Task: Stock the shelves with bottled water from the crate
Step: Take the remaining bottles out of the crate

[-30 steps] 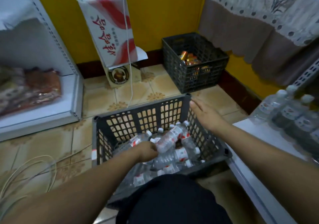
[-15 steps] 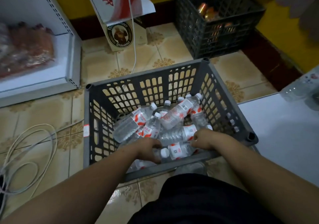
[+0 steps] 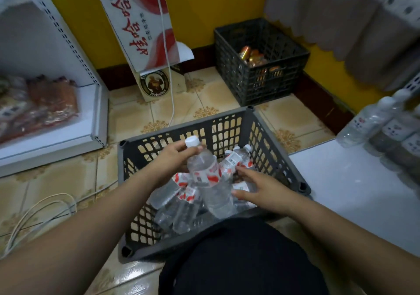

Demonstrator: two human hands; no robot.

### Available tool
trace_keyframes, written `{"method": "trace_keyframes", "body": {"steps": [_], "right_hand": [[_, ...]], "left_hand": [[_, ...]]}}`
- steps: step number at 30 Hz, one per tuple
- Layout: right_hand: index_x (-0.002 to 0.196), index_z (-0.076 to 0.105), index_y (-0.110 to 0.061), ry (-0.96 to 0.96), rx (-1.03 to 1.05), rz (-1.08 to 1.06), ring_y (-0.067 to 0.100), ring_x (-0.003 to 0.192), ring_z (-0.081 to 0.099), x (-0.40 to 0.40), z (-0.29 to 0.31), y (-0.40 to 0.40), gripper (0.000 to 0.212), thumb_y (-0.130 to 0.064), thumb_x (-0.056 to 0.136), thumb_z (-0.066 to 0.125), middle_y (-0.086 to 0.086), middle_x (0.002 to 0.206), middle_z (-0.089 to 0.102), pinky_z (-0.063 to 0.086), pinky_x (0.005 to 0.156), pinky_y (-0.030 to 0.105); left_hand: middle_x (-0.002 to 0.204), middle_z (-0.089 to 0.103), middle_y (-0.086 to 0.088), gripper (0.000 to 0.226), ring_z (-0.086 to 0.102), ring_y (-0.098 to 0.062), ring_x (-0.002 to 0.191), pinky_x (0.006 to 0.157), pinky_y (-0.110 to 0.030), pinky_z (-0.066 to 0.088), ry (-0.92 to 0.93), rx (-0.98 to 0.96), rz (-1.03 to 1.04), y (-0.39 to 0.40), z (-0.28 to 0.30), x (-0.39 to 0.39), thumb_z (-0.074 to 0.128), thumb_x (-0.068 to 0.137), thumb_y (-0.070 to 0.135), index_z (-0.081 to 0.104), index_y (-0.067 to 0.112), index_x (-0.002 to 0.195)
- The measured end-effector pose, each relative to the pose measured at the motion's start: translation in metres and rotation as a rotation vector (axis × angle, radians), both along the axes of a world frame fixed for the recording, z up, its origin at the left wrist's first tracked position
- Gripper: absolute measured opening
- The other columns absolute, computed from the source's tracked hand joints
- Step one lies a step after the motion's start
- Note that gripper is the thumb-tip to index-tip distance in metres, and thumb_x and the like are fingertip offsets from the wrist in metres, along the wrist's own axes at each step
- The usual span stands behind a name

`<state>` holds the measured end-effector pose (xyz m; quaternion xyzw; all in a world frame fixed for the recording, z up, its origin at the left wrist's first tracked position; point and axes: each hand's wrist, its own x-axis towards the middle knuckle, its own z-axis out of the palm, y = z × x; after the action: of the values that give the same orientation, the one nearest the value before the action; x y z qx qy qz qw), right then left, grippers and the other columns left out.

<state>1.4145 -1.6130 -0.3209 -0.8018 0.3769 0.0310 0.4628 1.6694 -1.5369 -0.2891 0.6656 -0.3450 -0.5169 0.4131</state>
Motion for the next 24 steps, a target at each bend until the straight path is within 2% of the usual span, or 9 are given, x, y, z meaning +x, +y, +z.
{"method": "trace_keyframes", "body": {"steps": [2,5,7,10,12,14,16,22,24], "right_hand": [[0.151,0.024,-0.042,-0.029,0.01,-0.052,0.006,0.135,0.041,-0.012,0.028,0.0,0.09,-0.067,0.076,0.066,-0.017,0.151,0.039,0.037,0.112,0.035],[0.139,0.041,-0.044,-0.092,0.057,-0.123,-0.001,0.114,0.058,-0.037,0.074,-0.001,0.071,-0.057,0.077,0.073,-0.023,0.127,0.059,0.047,0.103,0.034],[0.13,0.05,-0.042,-0.168,0.111,-0.198,-0.001,0.106,0.063,-0.058,0.102,0.0,0.063,-0.052,0.074,0.078,-0.021,0.118,0.065,0.051,0.096,0.03],[0.127,0.055,-0.037,-0.275,0.153,-0.3,0.001,0.103,0.067,-0.086,0.128,0.005,0.065,-0.045,0.069,0.084,-0.015,0.116,0.069,0.054,0.091,0.028],[0.126,0.056,-0.034,-0.322,0.183,-0.386,0.005,0.101,0.068,-0.103,0.134,0.009,0.064,-0.044,0.069,0.085,-0.012,0.114,0.07,0.056,0.087,0.028],[0.123,0.056,-0.033,-0.356,0.202,-0.47,0.007,0.097,0.07,-0.118,0.135,0.011,0.053,-0.038,0.076,0.081,-0.01,0.11,0.071,0.057,0.081,0.027],[0.121,0.057,-0.033,-0.371,0.221,-0.572,0.012,0.097,0.069,-0.13,0.134,0.011,0.049,-0.037,0.078,0.079,-0.007,0.11,0.071,0.059,0.082,0.034],[0.107,0.058,-0.038,-0.32,0.302,-0.664,0.013,0.1,0.066,-0.173,0.127,0.003,0.028,-0.047,0.084,0.071,-0.009,0.107,0.07,0.054,0.092,0.04],[0.112,0.058,-0.036,-0.301,0.334,-0.671,0.014,0.106,0.065,-0.189,0.127,-0.005,0.038,-0.058,0.083,0.066,-0.009,0.113,0.069,0.05,0.099,0.043]], "left_hand": [[0.117,0.068,-0.017,0.029,0.067,-0.037,0.104,0.092,-0.049,0.054,0.159,-0.062,0.075,-0.014,0.029,-0.018,0.059,0.094,0.022,0.063,0.009,0.119],[0.126,0.061,-0.025,0.026,0.061,-0.039,0.108,0.098,-0.052,0.047,0.313,-0.19,0.113,-0.036,0.069,-0.055,0.054,0.095,0.02,0.054,0.004,0.116],[0.116,0.065,-0.021,0.022,0.061,-0.033,0.104,0.093,-0.046,0.049,0.402,-0.268,0.1,-0.049,0.091,-0.082,0.051,0.095,0.023,0.057,0.007,0.11],[0.106,0.07,-0.014,0.026,0.064,-0.03,0.102,0.096,-0.046,0.047,0.477,-0.287,0.041,-0.067,0.122,-0.121,0.053,0.095,0.029,0.062,0.009,0.109],[0.114,0.069,-0.012,0.036,0.066,-0.029,0.106,0.093,-0.043,0.052,0.437,-0.234,-0.04,-0.077,0.139,-0.149,0.058,0.093,0.034,0.059,0.012,0.121],[0.118,0.068,-0.01,0.046,0.067,-0.029,0.106,0.09,-0.045,0.054,0.297,-0.169,-0.142,-0.088,0.144,-0.174,0.068,0.088,0.034,0.054,0.022,0.129],[0.118,0.068,-0.009,0.054,0.067,-0.029,0.105,0.094,-0.048,0.053,0.174,-0.102,-0.223,-0.096,0.143,-0.197,0.074,0.084,0.03,0.049,0.029,0.133],[0.11,0.071,-0.011,0.052,0.07,-0.027,0.1,0.091,-0.044,0.056,0.046,-0.016,-0.319,-0.123,0.141,-0.254,0.077,0.081,0.03,0.057,0.008,0.123],[0.11,0.072,-0.011,0.05,0.07,-0.026,0.1,0.09,-0.042,0.056,0.061,-0.038,-0.358,-0.132,0.132,-0.267,0.078,0.081,0.028,0.058,0.008,0.122]]}}
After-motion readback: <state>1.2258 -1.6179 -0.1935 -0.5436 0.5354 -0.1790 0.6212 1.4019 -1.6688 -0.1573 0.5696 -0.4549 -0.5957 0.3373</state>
